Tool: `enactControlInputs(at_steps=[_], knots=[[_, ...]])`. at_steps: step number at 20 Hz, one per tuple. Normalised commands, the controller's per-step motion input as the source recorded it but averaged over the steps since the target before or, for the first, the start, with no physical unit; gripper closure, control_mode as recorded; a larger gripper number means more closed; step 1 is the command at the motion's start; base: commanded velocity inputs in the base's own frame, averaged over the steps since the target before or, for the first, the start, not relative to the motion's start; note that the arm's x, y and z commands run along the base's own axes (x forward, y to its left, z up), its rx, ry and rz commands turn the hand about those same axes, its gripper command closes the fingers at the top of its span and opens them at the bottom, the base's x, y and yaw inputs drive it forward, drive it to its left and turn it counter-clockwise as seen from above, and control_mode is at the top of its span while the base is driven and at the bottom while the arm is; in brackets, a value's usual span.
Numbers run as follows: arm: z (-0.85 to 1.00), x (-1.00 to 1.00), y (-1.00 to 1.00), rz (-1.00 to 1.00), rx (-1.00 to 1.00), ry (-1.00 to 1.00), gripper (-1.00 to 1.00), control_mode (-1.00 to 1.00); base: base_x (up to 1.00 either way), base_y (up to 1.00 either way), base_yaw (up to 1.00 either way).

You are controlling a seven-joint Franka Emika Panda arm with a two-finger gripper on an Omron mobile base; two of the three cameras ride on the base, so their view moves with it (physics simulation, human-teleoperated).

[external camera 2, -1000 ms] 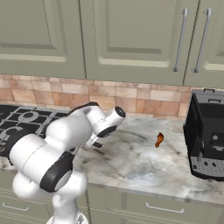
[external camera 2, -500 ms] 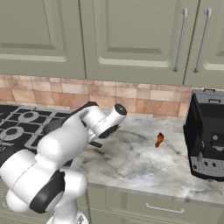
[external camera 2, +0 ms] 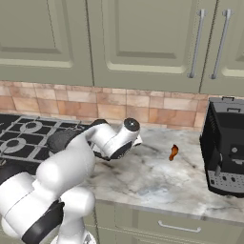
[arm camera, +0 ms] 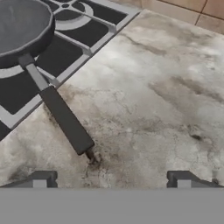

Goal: Place both pans onto different burners. Then place the squash and the chicken drumstick on different pans.

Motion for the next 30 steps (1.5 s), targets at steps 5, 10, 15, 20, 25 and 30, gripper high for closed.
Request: enactControlInputs(at_steps=[5,10,15,20,25,30], knots=[[0.02,0.04,-0.4,-0.32,-0.09,0.03,-1.0,-1.0,0.0,0.0,0.0],[0.01,0.13,-0.35,-0.35,-0.04,0.08,-1.0,-1.0,0.0,0.0,0.0],[0.0,0.12,-0.38,-0.35,-0.04,0.08,-1.0,-1.0,0.0,0.0,0.0],[0.01,0.11,-0.53,-0.25,-0.02,0.06,-1.0,-1.0,0.0,0.0,0.0],[0.01,0.0,-0.66,-0.05,0.0,0.01,-1.0,-1.0,0.0,0.0,0.0],[0.0,0.09,-0.48,0.0,0.0,0.0,-1.0,-1.0,0.0,0.0,0.0]])
